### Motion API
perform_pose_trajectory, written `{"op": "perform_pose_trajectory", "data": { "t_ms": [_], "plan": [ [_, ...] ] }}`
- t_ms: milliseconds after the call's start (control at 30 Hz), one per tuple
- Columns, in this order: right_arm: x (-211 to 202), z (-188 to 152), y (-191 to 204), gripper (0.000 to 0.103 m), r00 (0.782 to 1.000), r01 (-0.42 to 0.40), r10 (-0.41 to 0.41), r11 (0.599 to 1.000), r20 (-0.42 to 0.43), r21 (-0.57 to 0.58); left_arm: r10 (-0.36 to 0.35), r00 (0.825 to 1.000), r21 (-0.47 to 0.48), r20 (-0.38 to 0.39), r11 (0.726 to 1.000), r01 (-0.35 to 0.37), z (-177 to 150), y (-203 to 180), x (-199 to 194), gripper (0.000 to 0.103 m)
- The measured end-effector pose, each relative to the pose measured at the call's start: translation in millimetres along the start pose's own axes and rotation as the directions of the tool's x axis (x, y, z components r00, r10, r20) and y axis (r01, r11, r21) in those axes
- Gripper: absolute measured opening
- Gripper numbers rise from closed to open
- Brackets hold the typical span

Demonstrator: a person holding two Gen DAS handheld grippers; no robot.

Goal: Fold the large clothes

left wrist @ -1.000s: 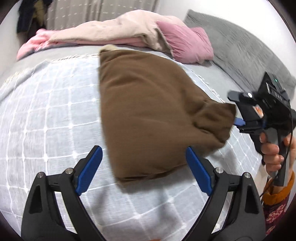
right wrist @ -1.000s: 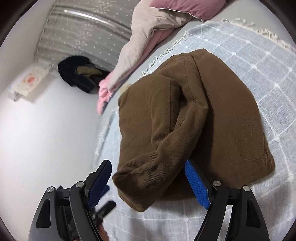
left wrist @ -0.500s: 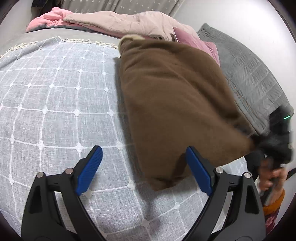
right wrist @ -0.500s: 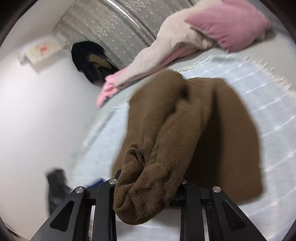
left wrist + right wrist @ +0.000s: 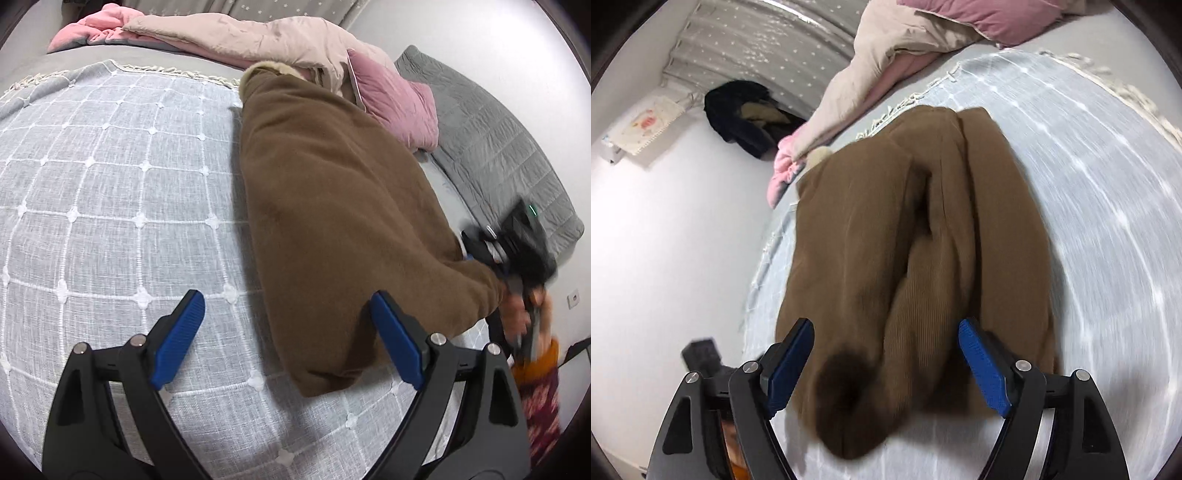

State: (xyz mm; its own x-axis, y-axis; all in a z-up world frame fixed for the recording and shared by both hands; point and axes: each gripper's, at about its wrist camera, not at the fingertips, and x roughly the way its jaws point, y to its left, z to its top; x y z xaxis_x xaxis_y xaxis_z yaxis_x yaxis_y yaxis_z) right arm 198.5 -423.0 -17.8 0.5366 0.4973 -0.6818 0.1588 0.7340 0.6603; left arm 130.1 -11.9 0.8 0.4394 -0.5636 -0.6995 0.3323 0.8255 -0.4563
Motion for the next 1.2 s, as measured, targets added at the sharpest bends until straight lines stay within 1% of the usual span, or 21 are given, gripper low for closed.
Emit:
{"op": "perform_pose_trajectory", "data": {
  "t_ms": [100,167,200,233,267,367,433,467,500,567,633,733,800,867,967,1000,1067,1100,1133,1167,1200],
  "plan": [
    [34.2,28.5,-7.2,0.082,0.998,0.045,-0.043,0.999,-0.054,0.03,-0.005,1.0,0.014,0.001,1.0,0.005,4.3,-0.7,1.7,0.091],
    [46.9,45.3,-2.2,0.081,0.997,0.064,-0.064,0.998,-0.034,0.007,0.007,1.0,0.016,0.01,1.0,-0.007,10.5,1.9,3.3,0.091],
    [47.9,51.1,4.1,0.072,0.997,0.069,-0.069,0.998,-0.016,-0.005,0.011,1.0,0.016,0.014,1.0,-0.011,13.9,2.2,4.4,0.091],
    [47.6,58.0,13.7,0.057,0.997,0.072,-0.072,0.997,0.011,-0.029,0.02,1.0,0.015,0.017,1.0,-0.02,19.0,2.5,6.4,0.091],
    [46.6,60.9,23.7,0.025,0.997,0.071,-0.071,0.996,0.013,-0.054,0.027,0.999,0.016,0.019,1.0,-0.027,23.9,2.0,7.8,0.091],
    [7.2,62.1,75.3,0.013,0.989,0.049,-0.022,0.981,0.144,-0.19,0.038,0.999,0.046,0.039,0.998,-0.04,39.9,-5.4,9.9,0.091],
    [-33.5,64.7,86.8,0.008,0.969,-0.011,0.068,0.972,0.238,-0.234,0.035,0.998,0.071,0.05,0.997,-0.038,47.1,-12.5,11.6,0.091],
    [-58.8,68.9,77.9,0.001,0.946,-0.014,0.085,0.975,0.312,-0.223,0.029,0.998,0.082,0.053,0.996,-0.033,50.3,-16.5,13.9,0.091],
    [-74.2,76.9,66.6,0.0,0.919,0.037,0.038,0.983,0.392,-0.182,0.021,0.999,0.093,0.048,0.995,-0.025,52.7,-21.7,18.5,0.091],
    [-97.4,86.9,20.3,0.002,0.894,0.076,-0.041,0.995,0.446,-0.061,0.001,1.0,0.11,0.025,0.994,-0.004,53.3,-29.4,31.4,0.091],
    [-101.3,83.8,-32.0,0.005,0.917,0.062,-0.09,0.994,0.387,0.086,0.027,0.999,0.153,0.019,0.988,-0.03,48.3,-43.3,52.8,0.091],
    [-84.0,55.7,-41.7,0.011,0.963,0.029,-0.042,0.998,0.266,0.053,0.13,0.987,0.241,0.093,0.959,-0.149,37.8,-66.8,62.8,0.094],
    [-67.3,38.8,-34.1,0.046,0.985,-0.024,0.022,1.0,0.173,0.009,0.142,0.984,0.241,0.105,0.957,-0.164,36.1,-69.6,61.5,0.094],
    [-48.1,33.1,-20.3,0.058,0.988,-0.1,0.101,0.995,0.114,-0.015,0.136,0.986,0.213,0.095,0.965,-0.154,37.2,-65.9,56.8,0.094],
    [-14.8,34.6,1.8,0.058,0.979,-0.205,0.205,0.978,0.017,-0.025,0.125,0.99,0.196,0.072,0.971,-0.137,36.6,-61.0,48.9,0.094],
    [0.2,37.7,10.0,0.06,0.982,-0.19,0.189,0.981,-0.015,-0.037,0.121,0.99,0.192,0.065,0.972,-0.132,36.3,-60.2,47.4,0.094],
    [31.4,44.2,15.8,0.062,0.994,-0.076,0.073,0.997,-0.084,-0.031,0.107,0.993,0.176,0.05,0.978,-0.114,34.5,-57.0,44.4,0.094],
    [51.0,47.1,13.2,0.062,0.991,-0.024,0.024,1.0,-0.134,0.0,0.103,0.994,0.167,0.045,0.98,-0.109,34.9,-55.1,44.0,0.094],
    [66.7,47.9,10.3,0.062,0.985,-0.024,0.03,0.999,-0.168,0.037,0.099,0.994,0.157,0.04,0.982,-0.104,35.0,-52.8,43.2,0.094],
    [74.1,47.2,11.8,0.052,0.986,-0.041,0.049,0.998,-0.162,0.049,0.097,0.995,0.142,0.034,0.985,-0.101,37.0,-49.7,43.5,0.094],
    [74.7,46.1,18.7,0.016,0.989,-0.035,0.037,0.999,-0.146,0.016,0.095,0.995,0.131,0.03,0.986,-0.098,37.8,-47.1,42.6,0.094]
  ]
}}
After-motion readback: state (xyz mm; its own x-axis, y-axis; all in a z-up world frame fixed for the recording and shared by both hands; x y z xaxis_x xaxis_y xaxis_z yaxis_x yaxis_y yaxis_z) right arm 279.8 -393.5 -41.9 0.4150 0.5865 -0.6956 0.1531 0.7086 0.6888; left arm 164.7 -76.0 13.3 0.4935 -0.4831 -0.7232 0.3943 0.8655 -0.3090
